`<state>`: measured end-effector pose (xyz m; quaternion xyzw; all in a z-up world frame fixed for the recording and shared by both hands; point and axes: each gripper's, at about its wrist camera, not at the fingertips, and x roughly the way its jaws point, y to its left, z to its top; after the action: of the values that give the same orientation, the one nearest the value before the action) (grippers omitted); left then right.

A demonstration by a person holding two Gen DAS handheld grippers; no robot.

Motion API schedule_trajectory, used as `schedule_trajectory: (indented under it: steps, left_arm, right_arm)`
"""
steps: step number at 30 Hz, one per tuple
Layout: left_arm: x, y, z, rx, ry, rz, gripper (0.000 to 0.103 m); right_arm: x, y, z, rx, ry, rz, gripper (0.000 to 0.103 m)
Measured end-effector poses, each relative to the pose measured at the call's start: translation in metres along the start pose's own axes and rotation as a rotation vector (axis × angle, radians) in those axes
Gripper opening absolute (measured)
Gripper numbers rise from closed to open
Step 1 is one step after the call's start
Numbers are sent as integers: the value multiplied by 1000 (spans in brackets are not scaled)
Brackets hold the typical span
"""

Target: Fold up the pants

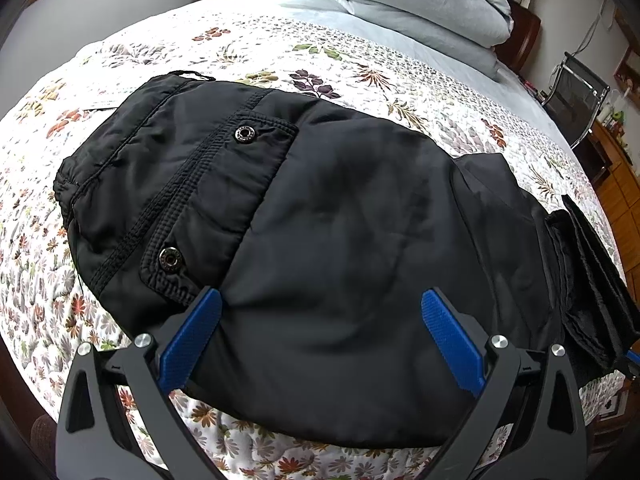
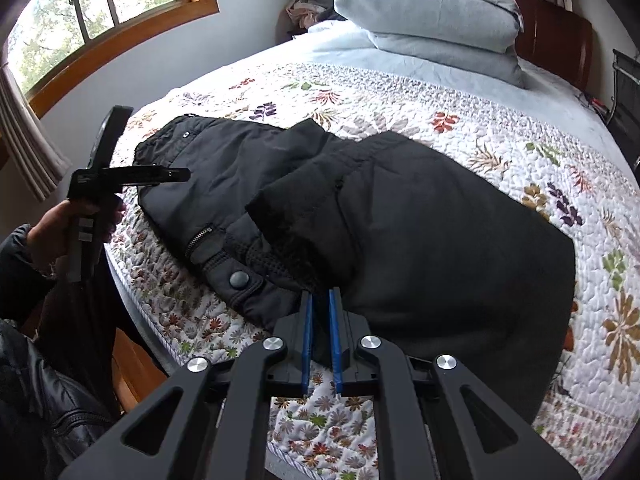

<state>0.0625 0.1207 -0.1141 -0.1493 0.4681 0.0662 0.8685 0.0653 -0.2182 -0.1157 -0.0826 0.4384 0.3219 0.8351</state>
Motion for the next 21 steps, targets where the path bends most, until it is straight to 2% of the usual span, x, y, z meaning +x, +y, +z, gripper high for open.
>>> schedule_trajectory:
  steps: [8,14,21]
  left_arm:
    - [1,-4,0,42,0,22,100]
    - [-5,0,4,15,0,5,100]
    - [-24,0,13,10,-57,19,100]
  right_arm:
    - [27,-4,-8,53,40,8,8]
    - [44,-8,-12,85,62,-3,8]
    - [53,-5,-14,78,77,-28,11]
